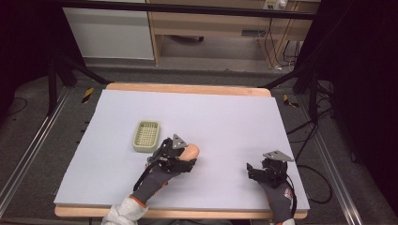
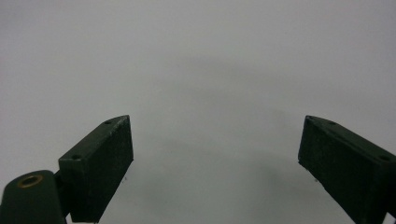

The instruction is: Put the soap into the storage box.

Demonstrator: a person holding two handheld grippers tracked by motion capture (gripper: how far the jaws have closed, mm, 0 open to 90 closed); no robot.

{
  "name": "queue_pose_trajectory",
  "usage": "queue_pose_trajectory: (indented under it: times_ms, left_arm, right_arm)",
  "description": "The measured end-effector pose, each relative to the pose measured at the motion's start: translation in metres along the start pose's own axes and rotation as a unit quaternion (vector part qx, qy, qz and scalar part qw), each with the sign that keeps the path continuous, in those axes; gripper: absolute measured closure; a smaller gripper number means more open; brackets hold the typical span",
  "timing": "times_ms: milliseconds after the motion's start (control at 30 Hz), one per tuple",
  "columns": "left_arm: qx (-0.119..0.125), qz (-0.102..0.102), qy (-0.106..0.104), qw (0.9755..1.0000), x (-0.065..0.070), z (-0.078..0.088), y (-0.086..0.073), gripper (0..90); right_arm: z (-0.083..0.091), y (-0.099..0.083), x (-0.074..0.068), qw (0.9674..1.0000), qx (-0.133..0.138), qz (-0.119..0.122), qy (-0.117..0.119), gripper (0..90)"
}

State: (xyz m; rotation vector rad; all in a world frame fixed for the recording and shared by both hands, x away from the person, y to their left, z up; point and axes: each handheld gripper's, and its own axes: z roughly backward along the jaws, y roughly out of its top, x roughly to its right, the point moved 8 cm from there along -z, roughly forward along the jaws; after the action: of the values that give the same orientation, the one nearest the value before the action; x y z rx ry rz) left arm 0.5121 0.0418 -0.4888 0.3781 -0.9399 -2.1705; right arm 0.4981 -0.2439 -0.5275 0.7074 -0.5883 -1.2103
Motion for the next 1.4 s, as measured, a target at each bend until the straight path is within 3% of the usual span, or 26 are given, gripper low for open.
queue_pose_trajectory:
  times_ms: [300, 667, 1067, 1400]
  left_arm:
    - [0.005, 0.003, 0.01, 0.9999, -0.012, 0.014, -0.001, 31.5]
    - [0.014, 0.021, 0.027, 0.9993, -0.033, 0.029, -0.003, 31.6]
    - [0.035, 0.05, 0.054, 0.9967, -0.06, 0.046, 0.0, 31.5]
    - [0.035, 0.065, 0.07, 0.9948, -0.077, 0.047, -0.001, 31.6]
  right_arm:
    - [0.0, 0.0, 0.0, 1.0, 0.0, 0.0, -0.001, 10.5]
    - [0.0, 0.0, 0.0, 1.0, 0.001, 0.001, 0.0, 10.4]
    - [0.0, 0.0, 0.0, 1.0, 0.0, 0.001, -0.001, 10.4]
    - [0.0, 0.0, -0.001, 1.0, -0.001, 0.002, 0.0, 10.4]
